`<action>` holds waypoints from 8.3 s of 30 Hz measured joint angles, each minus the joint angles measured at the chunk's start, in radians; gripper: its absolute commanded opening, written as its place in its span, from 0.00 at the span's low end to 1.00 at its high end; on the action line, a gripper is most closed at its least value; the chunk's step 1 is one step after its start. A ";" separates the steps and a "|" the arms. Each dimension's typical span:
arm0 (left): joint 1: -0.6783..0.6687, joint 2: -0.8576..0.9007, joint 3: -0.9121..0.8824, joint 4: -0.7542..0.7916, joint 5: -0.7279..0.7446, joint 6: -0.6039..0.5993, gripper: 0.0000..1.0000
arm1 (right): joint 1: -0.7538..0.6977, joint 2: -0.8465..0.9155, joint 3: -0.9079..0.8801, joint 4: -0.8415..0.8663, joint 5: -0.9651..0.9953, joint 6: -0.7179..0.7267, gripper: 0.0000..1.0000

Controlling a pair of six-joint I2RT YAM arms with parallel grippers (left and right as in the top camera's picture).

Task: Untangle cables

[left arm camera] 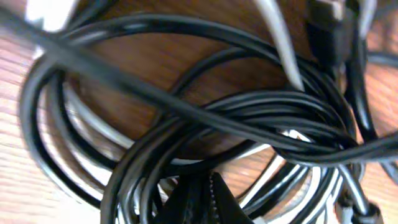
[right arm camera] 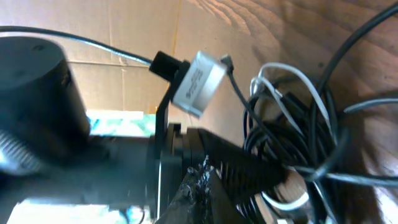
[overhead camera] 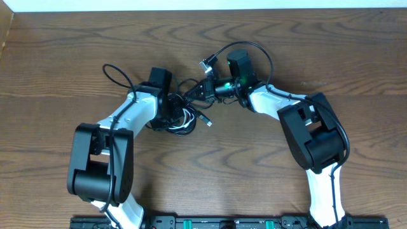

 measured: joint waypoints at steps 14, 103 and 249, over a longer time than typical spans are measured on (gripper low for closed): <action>0.030 -0.002 0.000 0.000 -0.031 0.046 0.08 | -0.014 0.000 0.000 -0.082 0.094 -0.025 0.39; 0.243 -0.137 0.007 0.008 -0.195 -0.240 0.27 | 0.172 0.110 0.005 0.043 0.369 -0.019 0.01; 0.000 -0.272 -0.133 0.031 0.050 -0.379 0.07 | 0.142 0.000 -0.017 -0.473 0.249 -0.086 0.01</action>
